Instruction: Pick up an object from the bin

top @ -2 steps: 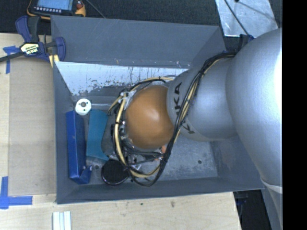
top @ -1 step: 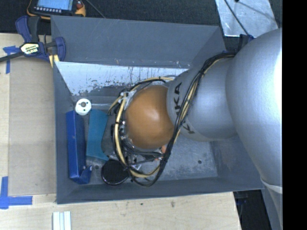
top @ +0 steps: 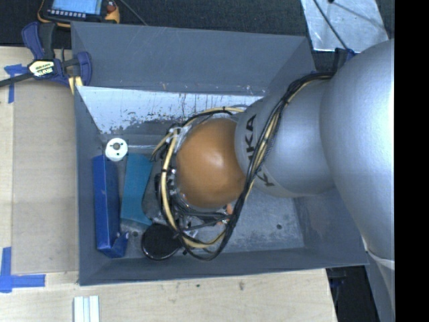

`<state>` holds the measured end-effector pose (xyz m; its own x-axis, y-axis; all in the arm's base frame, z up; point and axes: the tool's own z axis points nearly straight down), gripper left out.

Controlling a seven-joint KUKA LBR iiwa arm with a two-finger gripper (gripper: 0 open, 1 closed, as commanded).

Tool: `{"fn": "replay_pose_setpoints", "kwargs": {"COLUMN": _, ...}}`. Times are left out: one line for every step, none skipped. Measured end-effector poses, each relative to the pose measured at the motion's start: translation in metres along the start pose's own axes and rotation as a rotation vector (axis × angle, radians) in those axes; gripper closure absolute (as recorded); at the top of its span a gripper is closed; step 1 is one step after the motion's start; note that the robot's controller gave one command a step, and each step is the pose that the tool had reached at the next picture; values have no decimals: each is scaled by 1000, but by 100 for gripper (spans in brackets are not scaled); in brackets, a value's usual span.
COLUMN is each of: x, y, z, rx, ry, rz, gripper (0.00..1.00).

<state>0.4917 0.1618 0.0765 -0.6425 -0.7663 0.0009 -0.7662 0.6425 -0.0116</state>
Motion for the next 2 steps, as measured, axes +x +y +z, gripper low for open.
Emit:
{"fn": "replay_pose_setpoints", "kwargs": {"x": 1, "y": 2, "z": -13, "rx": -9, "ry": 4, "rz": -1, "gripper": 100}}
{"fn": "replay_pose_setpoints", "kwargs": {"x": 1, "y": 3, "z": -32, "rx": -13, "ry": 4, "rz": -1, "gripper": 100}}
